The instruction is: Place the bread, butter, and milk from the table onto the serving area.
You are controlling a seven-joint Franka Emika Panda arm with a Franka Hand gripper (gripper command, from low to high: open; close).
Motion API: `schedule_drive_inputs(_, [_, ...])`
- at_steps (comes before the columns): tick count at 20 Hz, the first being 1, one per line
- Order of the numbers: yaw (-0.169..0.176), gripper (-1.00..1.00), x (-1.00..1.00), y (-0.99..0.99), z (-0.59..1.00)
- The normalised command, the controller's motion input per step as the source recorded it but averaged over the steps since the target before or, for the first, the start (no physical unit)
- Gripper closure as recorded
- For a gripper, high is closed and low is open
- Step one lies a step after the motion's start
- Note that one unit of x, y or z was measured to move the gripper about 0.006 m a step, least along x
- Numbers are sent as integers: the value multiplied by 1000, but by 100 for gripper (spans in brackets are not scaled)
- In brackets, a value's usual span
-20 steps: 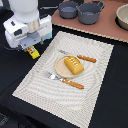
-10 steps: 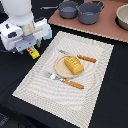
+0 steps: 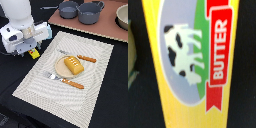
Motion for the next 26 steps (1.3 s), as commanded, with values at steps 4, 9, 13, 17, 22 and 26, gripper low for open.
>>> schedule_drive_inputs(4, [10,100,-164,0,-76])
schedule_drive_inputs(9, [15,100,-83,0,26])
schedule_drive_inputs(13, [2,100,-4,-50,433])
schedule_drive_inputs(17, [0,100,240,-434,991])
schedule_drive_inputs(22, [-6,100,666,-687,972])
schedule_drive_inputs(26, [-8,100,737,-692,819])
